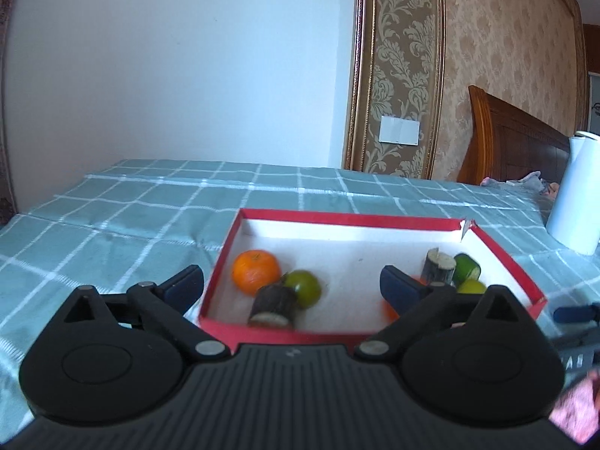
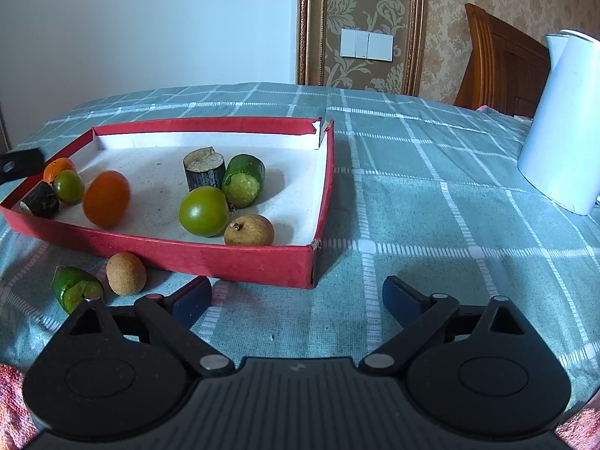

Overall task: Organize fruits
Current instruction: 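Lower the orange into the tray, open the left tool and withdraw, then move the right tool onto a brown round fruit and close it, then carry the brown round fruit with the right tool into the tray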

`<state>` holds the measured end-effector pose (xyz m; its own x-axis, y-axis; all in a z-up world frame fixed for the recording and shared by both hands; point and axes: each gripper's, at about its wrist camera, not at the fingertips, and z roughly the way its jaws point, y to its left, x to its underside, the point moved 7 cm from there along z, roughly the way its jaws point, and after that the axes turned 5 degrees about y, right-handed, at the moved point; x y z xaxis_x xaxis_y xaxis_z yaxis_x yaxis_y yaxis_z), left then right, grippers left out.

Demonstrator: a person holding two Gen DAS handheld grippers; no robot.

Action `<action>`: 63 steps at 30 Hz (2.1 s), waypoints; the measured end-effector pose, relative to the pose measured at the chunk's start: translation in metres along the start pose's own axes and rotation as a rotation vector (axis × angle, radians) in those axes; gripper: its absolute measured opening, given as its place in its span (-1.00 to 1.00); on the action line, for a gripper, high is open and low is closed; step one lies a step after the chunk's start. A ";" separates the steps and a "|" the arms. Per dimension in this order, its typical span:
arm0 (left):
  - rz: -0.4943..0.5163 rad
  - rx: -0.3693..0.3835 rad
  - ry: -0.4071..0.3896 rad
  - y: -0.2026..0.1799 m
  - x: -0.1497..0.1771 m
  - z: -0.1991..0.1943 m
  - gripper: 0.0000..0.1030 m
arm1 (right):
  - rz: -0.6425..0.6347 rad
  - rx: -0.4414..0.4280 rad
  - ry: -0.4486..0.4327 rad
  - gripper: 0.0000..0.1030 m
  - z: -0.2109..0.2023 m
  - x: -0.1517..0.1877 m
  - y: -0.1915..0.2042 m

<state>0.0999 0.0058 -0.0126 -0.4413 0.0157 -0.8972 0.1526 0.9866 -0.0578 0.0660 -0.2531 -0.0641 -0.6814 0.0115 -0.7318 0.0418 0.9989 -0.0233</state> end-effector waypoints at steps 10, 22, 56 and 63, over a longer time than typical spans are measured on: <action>-0.141 0.065 0.135 0.027 0.022 0.010 1.00 | -0.037 -0.105 -0.071 0.90 -0.019 0.004 0.013; -0.173 0.084 0.229 0.031 0.034 0.020 1.00 | -0.008 -0.249 -0.039 0.31 -0.024 0.004 0.042; -0.168 0.088 0.229 0.030 0.035 0.019 1.00 | -0.099 -0.212 -0.085 -0.54 -0.027 0.006 0.077; -0.167 0.087 0.229 0.030 0.035 0.019 1.00 | -0.069 -0.181 -0.116 -0.53 -0.041 0.007 0.053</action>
<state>0.1063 0.0327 -0.0543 -0.6531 -0.1001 -0.7506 0.1321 0.9610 -0.2431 0.0334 -0.1982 -0.0427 -0.5891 -0.0520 -0.8064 -0.1409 0.9893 0.0391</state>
